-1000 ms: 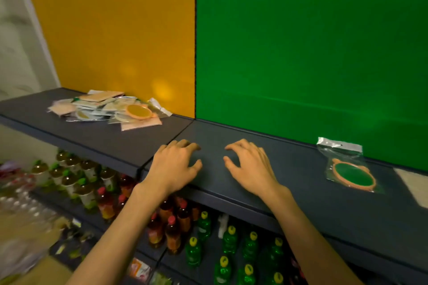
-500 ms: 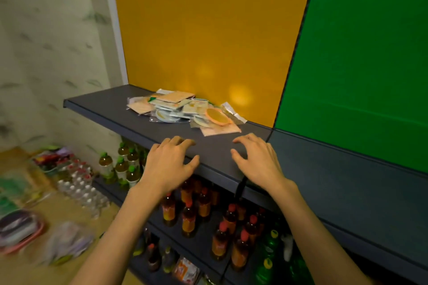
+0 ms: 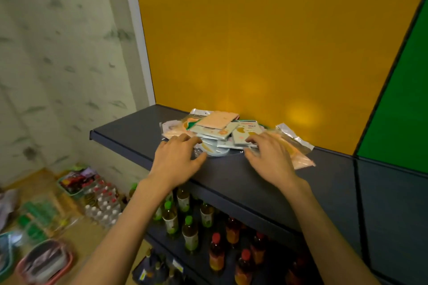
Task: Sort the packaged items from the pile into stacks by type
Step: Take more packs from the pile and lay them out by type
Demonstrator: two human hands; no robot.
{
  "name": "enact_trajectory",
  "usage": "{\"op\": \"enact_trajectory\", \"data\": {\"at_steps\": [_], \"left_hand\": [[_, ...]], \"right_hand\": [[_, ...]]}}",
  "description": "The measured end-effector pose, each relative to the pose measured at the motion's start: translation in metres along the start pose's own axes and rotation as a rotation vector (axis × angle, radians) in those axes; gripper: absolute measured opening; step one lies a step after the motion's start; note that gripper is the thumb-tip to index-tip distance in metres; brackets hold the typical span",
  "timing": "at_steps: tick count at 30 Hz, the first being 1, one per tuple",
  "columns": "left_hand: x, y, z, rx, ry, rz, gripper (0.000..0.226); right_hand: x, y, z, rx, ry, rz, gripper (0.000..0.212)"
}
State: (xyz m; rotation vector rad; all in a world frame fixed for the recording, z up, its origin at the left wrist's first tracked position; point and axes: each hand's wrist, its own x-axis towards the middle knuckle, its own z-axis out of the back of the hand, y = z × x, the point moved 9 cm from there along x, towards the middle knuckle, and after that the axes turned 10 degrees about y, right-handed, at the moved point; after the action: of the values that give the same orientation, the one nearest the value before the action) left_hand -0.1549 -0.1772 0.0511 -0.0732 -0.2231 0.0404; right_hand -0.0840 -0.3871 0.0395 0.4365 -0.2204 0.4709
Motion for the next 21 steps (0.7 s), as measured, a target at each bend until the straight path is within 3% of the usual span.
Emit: {"op": "enact_trajectory", "data": {"at_steps": [10, 21], "left_hand": [[0.116, 0.049, -0.019, -0.184, 0.042, -0.01, 0.046], [0.218, 0.047, -0.076, -0.05, 0.223, -0.078, 0.084]], "right_hand": [[0.071, -0.003, -0.022, -0.092, -0.006, -0.099, 0.031], [0.099, -0.017, -0.039, -0.195, -0.027, -0.275, 0.027]]}}
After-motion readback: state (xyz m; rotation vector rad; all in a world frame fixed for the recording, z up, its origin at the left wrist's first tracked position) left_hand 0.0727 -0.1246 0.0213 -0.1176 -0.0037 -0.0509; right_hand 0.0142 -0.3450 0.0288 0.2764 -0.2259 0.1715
